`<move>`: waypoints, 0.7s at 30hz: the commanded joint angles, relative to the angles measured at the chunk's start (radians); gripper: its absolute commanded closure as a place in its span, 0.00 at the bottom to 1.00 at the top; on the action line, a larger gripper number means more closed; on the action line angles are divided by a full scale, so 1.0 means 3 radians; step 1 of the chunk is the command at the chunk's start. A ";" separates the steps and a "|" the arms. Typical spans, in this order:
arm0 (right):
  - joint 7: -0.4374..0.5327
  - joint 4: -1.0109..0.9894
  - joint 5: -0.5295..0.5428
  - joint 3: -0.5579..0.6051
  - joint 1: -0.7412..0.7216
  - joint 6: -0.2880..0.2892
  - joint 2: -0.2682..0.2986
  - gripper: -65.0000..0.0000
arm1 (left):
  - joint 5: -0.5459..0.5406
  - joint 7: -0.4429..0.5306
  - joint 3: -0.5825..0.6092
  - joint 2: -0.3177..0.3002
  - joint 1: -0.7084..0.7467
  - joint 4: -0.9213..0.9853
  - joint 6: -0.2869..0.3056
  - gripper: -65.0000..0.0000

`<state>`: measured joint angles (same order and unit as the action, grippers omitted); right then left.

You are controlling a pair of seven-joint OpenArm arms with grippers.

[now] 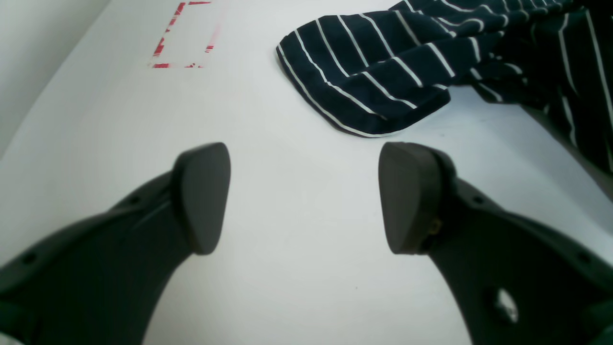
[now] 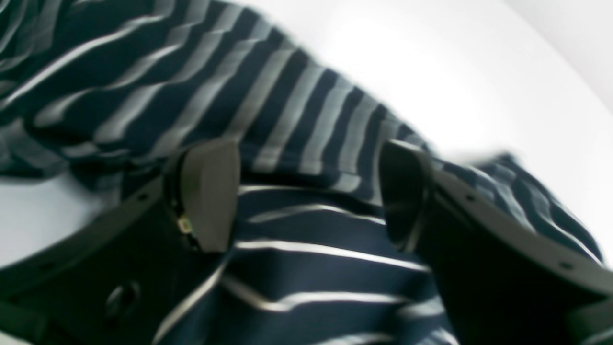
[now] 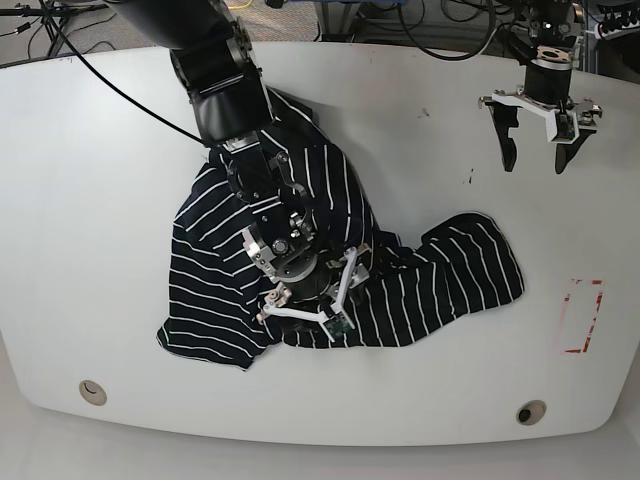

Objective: Fold the T-shirt properly
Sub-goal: 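Push the right gripper into the shirt heap and grasp the fabric, then drag the grasped fabric with the right gripper away from the heap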

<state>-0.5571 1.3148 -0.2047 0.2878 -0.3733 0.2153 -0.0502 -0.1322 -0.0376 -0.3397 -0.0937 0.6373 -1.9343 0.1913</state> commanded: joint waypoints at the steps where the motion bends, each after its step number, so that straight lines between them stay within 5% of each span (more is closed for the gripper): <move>1: 0.0081 0.0084 -0.0022 -0.0034 -0.0120 -0.0159 0.0087 0.32 | -0.0012 0.0063 -0.0018 -0.0032 0.0010 -0.0047 -0.0011 0.30; 5: 0.0067 0.0108 -0.0016 -0.0065 -0.0105 -0.0235 0.0183 0.31 | -0.0014 0.0063 -0.0013 -0.0035 0.0004 -0.0044 -0.0007 0.30; 13: -0.0040 0.0125 0.0078 -0.0127 -0.0117 -0.0095 0.0338 0.30 | -0.0010 0.0053 -0.0018 -0.0032 0.0007 -0.0046 -0.0010 0.30; 21: -0.0081 0.0135 0.0051 -0.0460 -0.0163 0.0290 0.0075 0.31 | -0.0011 0.0091 -0.0020 -0.0037 0.0008 -0.0063 0.0003 0.30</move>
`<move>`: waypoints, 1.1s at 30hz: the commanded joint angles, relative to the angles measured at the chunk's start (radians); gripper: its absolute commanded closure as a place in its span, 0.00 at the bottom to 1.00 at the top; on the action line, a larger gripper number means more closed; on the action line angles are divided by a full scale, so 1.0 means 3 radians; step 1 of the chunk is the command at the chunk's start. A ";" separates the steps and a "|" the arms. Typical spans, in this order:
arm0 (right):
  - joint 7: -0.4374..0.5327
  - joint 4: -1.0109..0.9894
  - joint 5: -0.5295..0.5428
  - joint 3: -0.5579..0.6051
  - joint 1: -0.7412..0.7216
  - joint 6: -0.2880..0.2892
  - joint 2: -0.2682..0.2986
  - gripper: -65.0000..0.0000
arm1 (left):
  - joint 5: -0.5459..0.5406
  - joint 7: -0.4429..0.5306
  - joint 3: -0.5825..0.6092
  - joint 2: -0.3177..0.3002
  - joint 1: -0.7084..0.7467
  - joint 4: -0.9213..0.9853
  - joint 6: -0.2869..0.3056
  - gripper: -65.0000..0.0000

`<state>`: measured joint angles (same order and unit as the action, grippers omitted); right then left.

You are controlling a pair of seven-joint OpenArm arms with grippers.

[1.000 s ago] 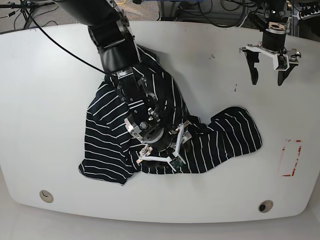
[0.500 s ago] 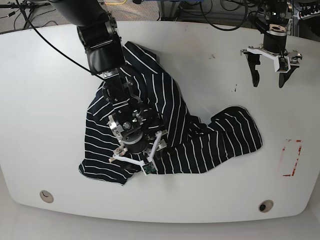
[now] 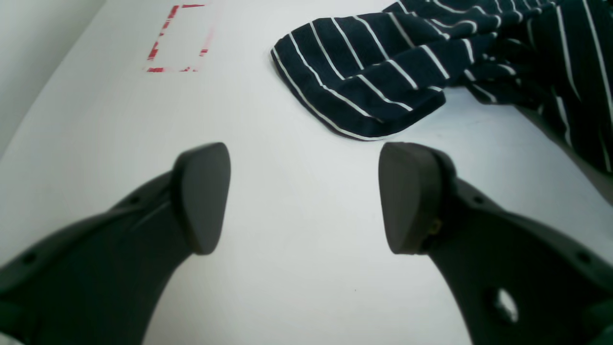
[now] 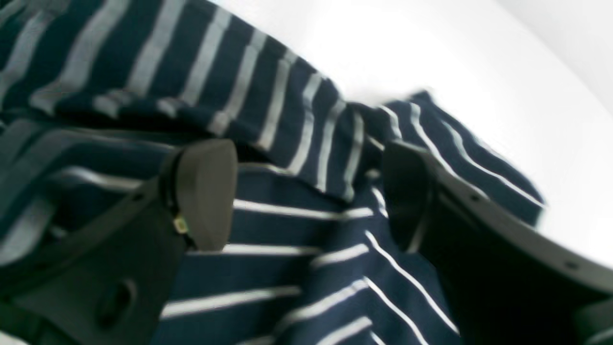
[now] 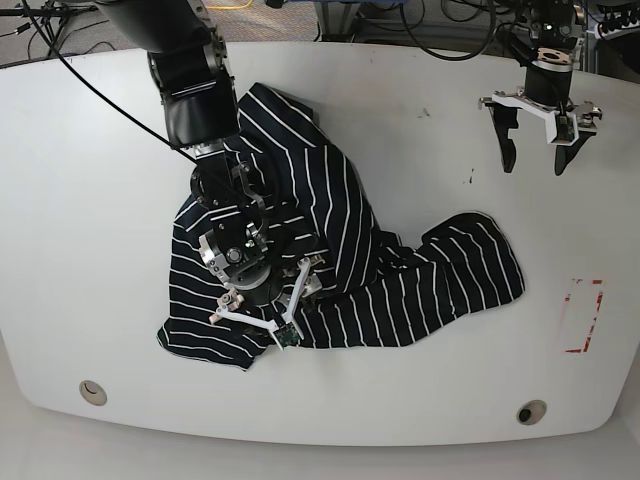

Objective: Fold the T-shirt properly
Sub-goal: 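Drag the grasped fabric with the right gripper away from the heap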

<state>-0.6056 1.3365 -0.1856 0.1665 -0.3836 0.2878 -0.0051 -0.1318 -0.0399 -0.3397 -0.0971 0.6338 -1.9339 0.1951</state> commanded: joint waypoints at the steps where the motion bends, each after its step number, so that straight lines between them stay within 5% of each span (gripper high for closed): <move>1: 0.0068 0.0063 -0.0013 -0.0111 -0.0129 0.0076 -0.0116 0.31 | -0.0012 0.0100 -0.0019 -0.0026 0.0021 -0.0065 -0.0010 0.30; 6: -0.0217 0.0212 0.0036 -0.0588 -0.0096 0.0203 -0.0255 0.30 | -0.0015 0.0112 -0.0023 -0.0015 0.0030 -0.0081 0.0000 0.30; 14: -0.0558 0.0448 0.0137 -0.1129 0.0033 0.0192 -0.0214 0.30 | -0.0014 0.0099 -0.0019 -0.0014 0.0024 -0.0074 -0.0003 0.30; 33: -0.0158 -0.0310 0.0134 -0.1772 0.0328 0.0185 0.0064 0.31 | -0.0004 0.0115 -0.0008 -0.0011 -0.0018 -0.0082 0.0003 0.29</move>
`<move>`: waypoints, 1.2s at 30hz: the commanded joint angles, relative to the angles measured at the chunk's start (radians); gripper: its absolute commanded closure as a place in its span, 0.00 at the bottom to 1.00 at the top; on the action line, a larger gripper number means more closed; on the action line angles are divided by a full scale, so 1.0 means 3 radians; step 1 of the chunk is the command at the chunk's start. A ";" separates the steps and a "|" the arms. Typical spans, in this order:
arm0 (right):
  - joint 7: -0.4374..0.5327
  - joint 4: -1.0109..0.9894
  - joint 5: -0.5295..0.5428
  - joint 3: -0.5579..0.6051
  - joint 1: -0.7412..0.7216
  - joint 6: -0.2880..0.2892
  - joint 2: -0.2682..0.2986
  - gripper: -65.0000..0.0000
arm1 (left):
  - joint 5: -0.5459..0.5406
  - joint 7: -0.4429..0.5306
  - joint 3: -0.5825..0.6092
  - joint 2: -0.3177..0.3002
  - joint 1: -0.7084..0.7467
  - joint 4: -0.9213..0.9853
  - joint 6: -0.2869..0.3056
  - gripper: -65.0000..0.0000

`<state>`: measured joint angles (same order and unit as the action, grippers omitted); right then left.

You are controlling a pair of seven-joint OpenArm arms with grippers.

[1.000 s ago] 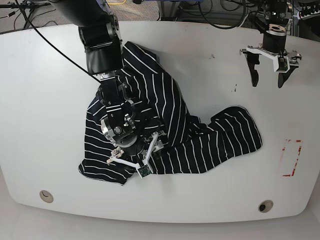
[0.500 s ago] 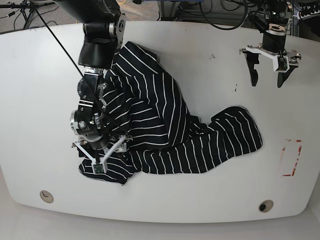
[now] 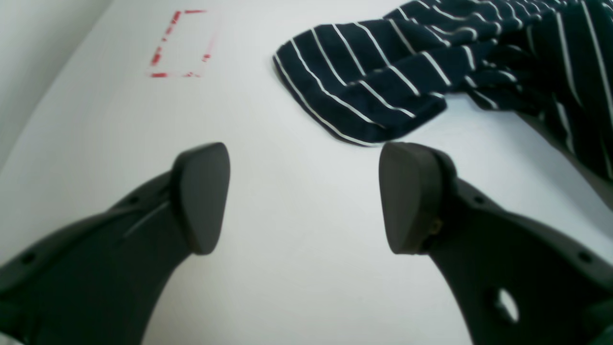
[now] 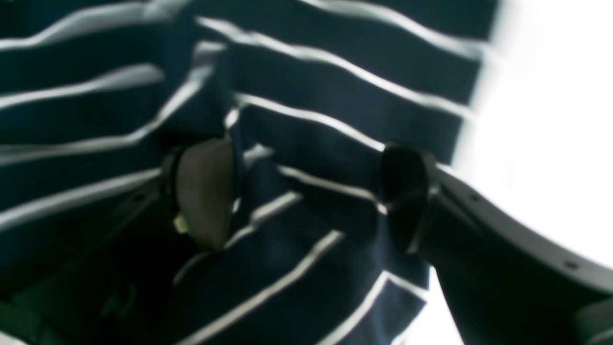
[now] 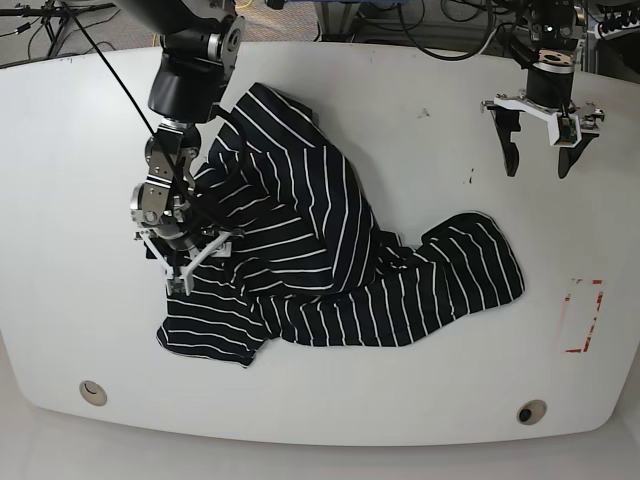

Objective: Fold the T-shirt properly
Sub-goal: 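Drag the grasped fabric with the right gripper away from the heap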

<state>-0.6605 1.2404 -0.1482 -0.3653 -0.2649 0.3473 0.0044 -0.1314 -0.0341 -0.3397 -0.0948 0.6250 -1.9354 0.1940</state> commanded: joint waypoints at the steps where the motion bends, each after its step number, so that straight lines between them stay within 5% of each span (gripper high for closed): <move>1: 0.0041 -0.0010 0.0015 -0.0016 -0.0054 -0.0016 0.0051 0.31 | -0.0003 0.0097 -0.0008 -0.0020 0.0011 -0.0078 0.0003 0.29; 15: 0.0313 -0.0206 0.0007 -0.0252 0.0119 0.0029 0.0439 0.32 | -0.0001 0.0104 -0.0019 -0.0010 0.0029 -0.0064 0.0028 0.29; 36: 0.0283 0.0185 0.0217 -0.0500 0.0340 0.0486 0.0306 0.30 | -0.0041 -0.0190 0.0026 -0.0015 -0.0111 -0.0061 0.0046 0.29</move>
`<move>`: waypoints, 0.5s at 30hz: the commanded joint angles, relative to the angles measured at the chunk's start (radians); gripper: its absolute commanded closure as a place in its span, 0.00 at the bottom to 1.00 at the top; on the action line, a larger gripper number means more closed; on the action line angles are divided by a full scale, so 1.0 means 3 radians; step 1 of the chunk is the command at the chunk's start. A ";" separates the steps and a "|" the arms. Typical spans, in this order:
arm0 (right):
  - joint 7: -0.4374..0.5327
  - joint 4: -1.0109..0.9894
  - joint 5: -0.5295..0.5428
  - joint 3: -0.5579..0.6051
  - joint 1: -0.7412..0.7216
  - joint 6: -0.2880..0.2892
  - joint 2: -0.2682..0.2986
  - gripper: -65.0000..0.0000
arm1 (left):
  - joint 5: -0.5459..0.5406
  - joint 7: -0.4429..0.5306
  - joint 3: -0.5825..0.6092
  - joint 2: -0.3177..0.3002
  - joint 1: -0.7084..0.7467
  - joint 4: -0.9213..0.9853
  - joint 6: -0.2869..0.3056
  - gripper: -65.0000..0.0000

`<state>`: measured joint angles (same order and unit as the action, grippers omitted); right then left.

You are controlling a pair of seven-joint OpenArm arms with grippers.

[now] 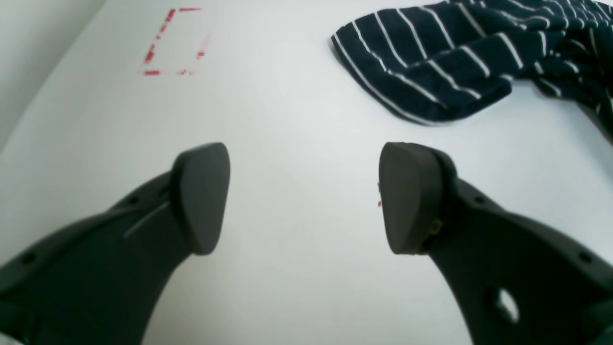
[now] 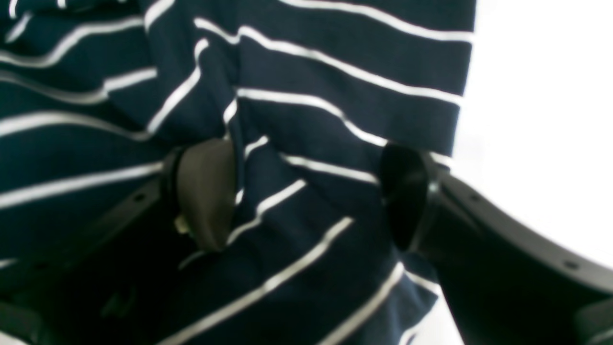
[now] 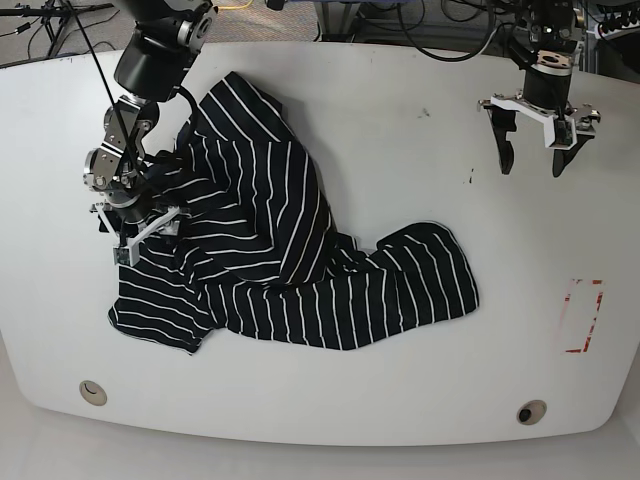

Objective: Fold the T-shirt properly
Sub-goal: 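Drag the grasped fabric with the right gripper away from the heap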

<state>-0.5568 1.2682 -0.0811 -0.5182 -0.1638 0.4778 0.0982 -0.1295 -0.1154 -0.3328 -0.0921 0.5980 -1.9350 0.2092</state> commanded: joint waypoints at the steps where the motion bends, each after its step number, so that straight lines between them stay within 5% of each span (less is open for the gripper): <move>1: -0.0063 0.0132 -0.0012 0.0019 0.0020 0.0050 -0.0016 0.30 | -0.0050 0.0050 0.0009 -0.0025 -0.0036 -0.0061 -0.0004 0.30; 15: -0.0135 0.0817 0.0032 0.0134 0.0217 0.0059 -0.0247 0.35 | -0.0017 0.0107 0.0096 -0.0022 -0.0067 -0.0037 0.0166 0.29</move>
<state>-0.6373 1.4879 -0.0864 -0.4793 -0.0704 0.4915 0.0242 -0.1280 -0.1249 -0.3141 -0.0940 0.5842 -1.9343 0.2409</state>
